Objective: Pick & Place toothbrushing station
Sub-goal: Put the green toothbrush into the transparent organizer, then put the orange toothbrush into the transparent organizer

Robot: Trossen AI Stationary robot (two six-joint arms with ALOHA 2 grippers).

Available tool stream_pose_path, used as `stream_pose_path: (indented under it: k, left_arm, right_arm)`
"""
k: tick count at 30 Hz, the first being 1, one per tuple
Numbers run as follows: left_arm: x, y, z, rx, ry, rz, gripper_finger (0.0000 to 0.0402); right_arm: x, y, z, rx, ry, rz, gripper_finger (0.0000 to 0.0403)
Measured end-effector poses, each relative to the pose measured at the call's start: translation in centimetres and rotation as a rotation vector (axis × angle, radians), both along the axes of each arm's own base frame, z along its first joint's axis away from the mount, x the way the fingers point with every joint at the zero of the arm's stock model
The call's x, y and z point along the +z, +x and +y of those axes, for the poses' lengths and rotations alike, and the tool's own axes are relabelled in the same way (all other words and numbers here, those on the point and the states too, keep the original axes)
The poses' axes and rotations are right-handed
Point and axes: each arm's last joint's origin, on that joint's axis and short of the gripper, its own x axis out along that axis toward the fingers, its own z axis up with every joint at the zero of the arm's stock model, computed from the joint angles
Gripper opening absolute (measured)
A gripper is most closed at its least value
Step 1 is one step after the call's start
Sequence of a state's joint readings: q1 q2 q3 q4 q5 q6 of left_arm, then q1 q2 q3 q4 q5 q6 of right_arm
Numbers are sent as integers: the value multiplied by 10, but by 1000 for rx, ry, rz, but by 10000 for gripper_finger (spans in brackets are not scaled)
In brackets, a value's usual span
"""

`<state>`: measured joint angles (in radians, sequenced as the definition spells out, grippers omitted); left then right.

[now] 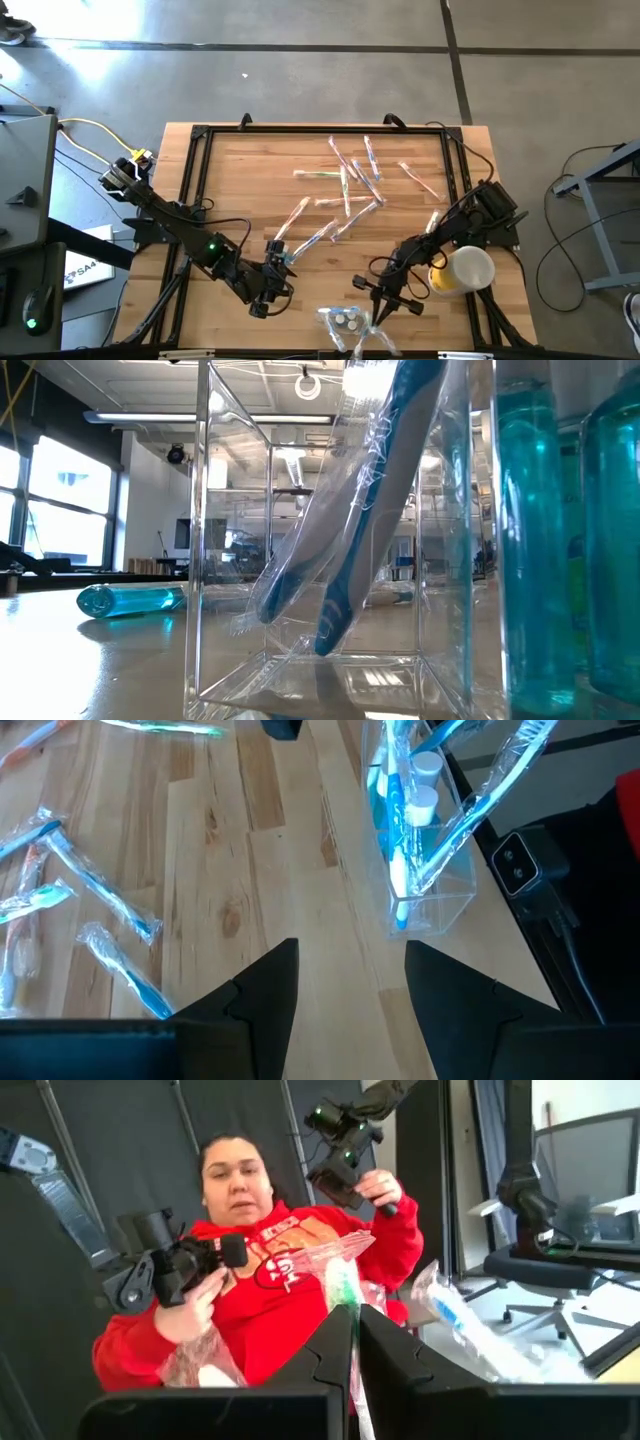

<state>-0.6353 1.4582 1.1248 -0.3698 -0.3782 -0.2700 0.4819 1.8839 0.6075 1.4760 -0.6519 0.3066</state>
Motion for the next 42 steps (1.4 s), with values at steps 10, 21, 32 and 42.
stream_pose_path:
  k: [10,21,32,42]
  left_arm:
    - [0,0,0,0,0,0,177]
    - [-2,-1,5,106,68,-8,177]
    - [-13,1,44,402,65,133,177]
    - [-19,26,136,654,-43,277,177]
  right_arm:
    - [-1,-2,3,21,-2,24,88]
    - [14,4,-18,64,36,74,119]
    - [57,5,-66,141,27,-13,119]
    - [43,13,-78,15,-111,-41,119]
